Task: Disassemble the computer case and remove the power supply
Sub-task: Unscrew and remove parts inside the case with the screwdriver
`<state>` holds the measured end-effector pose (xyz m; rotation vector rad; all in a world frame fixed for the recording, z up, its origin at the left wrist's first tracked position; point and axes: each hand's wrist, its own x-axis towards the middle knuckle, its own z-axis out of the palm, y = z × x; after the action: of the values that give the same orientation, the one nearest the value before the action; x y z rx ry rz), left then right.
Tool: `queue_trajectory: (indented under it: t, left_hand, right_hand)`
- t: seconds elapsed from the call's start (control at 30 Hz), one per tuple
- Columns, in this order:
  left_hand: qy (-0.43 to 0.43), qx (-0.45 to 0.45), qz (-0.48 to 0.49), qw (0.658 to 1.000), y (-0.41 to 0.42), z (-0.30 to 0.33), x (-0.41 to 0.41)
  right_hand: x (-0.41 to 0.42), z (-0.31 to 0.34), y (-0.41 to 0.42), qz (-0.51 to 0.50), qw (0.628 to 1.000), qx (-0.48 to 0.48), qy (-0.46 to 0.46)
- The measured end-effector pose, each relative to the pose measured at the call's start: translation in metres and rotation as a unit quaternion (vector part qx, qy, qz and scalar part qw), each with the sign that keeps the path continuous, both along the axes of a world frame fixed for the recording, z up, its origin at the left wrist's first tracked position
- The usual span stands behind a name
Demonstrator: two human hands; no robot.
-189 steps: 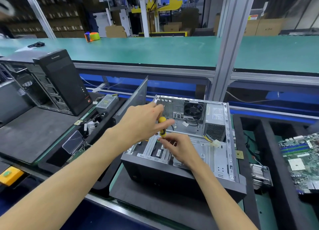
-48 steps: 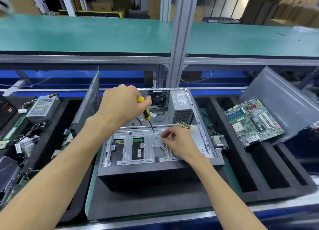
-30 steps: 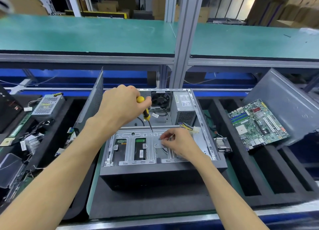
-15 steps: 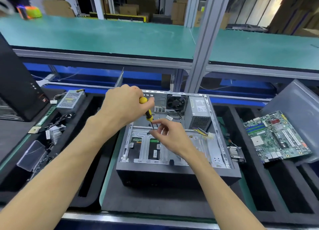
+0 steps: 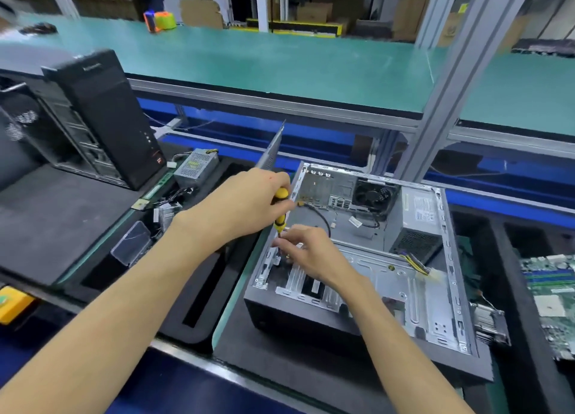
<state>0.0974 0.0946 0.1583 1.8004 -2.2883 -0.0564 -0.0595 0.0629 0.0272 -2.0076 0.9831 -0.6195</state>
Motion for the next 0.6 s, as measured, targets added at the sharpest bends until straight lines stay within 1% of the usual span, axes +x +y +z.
queue_trajectory:
  t: [0.17,0.37,0.47,0.6]
  left_hand:
    - [-0.015,0.007,0.027,1.0,0.002,-0.007,-0.002]
    - [-0.003,0.027,0.035,0.999,0.011,-0.006,-0.008]
    - [-0.014,0.053,0.035,0.998,0.016,-0.003,-0.006]
    - [-0.036,0.068,0.072,0.994,0.016,0.001,-0.004]
  right_hand:
    - [0.0,-0.004,-0.002,0.03,0.999,-0.005,0.012]
    - [0.0,-0.008,-0.002,0.04,0.998,-0.035,0.018]
    - [0.002,-0.013,0.0,0.036,0.998,-0.053,0.01]
    - [0.008,-0.02,0.004,0.012,0.996,-0.088,-0.002]
